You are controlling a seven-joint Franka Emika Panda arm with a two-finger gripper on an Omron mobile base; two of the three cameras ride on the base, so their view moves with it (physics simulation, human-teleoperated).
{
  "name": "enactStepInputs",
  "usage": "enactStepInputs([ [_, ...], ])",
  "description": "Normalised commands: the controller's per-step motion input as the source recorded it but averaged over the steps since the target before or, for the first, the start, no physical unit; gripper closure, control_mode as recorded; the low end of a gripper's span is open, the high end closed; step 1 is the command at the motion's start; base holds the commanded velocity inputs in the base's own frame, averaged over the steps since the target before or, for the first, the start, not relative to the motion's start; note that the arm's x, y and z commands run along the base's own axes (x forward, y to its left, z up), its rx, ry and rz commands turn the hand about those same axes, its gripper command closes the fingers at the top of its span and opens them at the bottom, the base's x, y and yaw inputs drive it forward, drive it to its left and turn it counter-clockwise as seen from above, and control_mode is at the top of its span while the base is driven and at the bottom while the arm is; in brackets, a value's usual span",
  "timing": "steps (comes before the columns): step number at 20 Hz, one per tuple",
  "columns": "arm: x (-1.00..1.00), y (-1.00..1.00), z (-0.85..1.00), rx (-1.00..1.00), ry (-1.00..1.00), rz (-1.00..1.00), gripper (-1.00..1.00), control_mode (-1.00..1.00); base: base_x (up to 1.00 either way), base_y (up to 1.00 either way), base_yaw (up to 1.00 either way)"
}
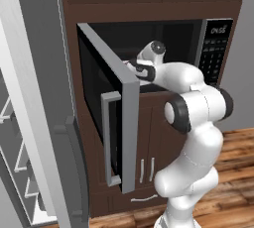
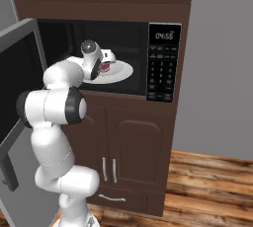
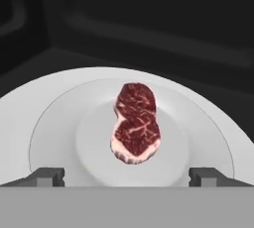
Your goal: Transport the steak from the fridge to the microwave and turn on the microwave.
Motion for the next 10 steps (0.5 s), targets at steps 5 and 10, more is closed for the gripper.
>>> enactStepInputs([
  [5,-0.54,-0.04,0.04,0.0,0.0,0.0,-1.0,-1.0,0.0,0.0,0.0],
  [10,-0.64,-0.12,0.07,0.0,-0.06,0.0,-1.0,-1.0,0.0,0.0,0.0],
])
